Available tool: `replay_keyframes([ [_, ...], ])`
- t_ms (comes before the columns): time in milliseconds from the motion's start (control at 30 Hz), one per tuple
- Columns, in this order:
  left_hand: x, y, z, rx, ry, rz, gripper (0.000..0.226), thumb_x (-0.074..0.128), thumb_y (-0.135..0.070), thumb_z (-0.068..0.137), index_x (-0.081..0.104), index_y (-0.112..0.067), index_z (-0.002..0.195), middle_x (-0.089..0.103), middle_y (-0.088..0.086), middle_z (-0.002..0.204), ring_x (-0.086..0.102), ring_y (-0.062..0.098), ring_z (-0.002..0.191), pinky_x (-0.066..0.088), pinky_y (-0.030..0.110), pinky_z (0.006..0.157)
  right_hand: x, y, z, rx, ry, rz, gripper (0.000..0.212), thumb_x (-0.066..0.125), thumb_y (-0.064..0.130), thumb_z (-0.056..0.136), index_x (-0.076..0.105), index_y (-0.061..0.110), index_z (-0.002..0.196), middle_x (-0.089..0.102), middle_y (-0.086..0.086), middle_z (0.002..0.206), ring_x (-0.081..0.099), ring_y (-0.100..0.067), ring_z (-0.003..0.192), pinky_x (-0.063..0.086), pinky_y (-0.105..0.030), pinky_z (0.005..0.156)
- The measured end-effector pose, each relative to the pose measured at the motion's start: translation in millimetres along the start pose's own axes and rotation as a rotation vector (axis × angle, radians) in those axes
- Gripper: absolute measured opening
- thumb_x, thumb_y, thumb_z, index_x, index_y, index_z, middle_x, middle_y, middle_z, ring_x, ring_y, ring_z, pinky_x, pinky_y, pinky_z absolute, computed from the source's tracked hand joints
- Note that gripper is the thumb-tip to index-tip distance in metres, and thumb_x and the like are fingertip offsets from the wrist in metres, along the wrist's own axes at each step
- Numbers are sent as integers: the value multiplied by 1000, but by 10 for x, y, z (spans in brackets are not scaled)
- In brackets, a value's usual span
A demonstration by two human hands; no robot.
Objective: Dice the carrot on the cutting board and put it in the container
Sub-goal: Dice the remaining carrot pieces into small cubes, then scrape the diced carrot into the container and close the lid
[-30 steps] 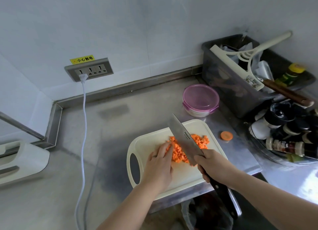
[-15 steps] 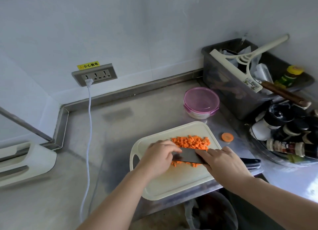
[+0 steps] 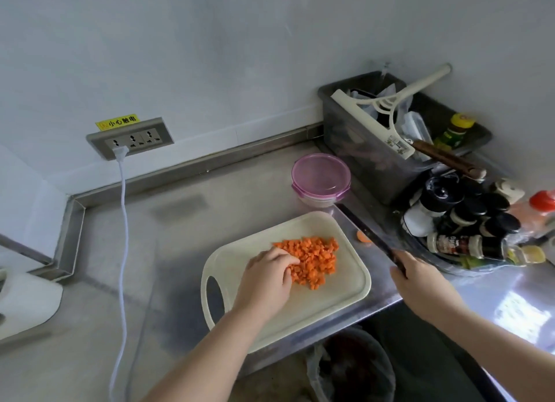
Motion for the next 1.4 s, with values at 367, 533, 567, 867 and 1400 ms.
replay_keyframes([
  [367, 516, -765, 787, 267, 281, 378, 56, 47, -24, 95, 26, -26, 147, 27, 5, 151, 30, 29, 135, 24, 44, 112, 174, -187, 330, 151, 87, 92, 43, 38, 21, 101, 35, 10, 143, 50, -19, 132, 49, -34, 120, 41, -37, 91],
  [533, 782, -966, 1114, 292, 323, 401, 58, 51, -33, 95, 26, -22, 146, 26, 7, 150, 31, 32, 135, 24, 44, 110, 210, -266, 371, 152, 102, 59, 49, 43, 21, 99, 29, 12, 145, 47, -17, 133, 48, -34, 121, 43, -39, 95],
  [567, 831, -988, 1159, 291, 335, 396, 57, 52, -34, 95, 28, -21, 145, 28, 7, 149, 32, 32, 134, 24, 43, 110, 217, -269, 375, 140, 112, 47, 51, 43, 21, 99, 27, 13, 147, 46, -16, 134, 47, -34, 122, 44, -39, 96],
  [867, 950, -960, 1334, 203, 247, 313, 39, 55, -26, 93, 45, -20, 130, 49, 4, 132, 45, 28, 123, 29, 38, 104, 251, -196, 530, 7, 125, -171, 53, 43, 23, 99, 25, 16, 148, 39, -11, 135, 39, -31, 125, 38, -36, 100],
  [1400, -40, 478, -45, -590, -257, -122, 31, 54, -11, 91, 61, -15, 121, 59, 5, 125, 56, 24, 113, 43, 34, 94, 452, 222, 459, -71, 170, 144, 21, 46, 10, 90, 59, 15, 107, 50, -9, 99, 48, -22, 85, 35, -25, 63],
])
Point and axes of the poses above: each hand's wrist, its own z-axis towards the middle knuckle, its own x-axis out of the palm, y = z × x, the point moved 4 cm from there along z, towards the middle knuckle
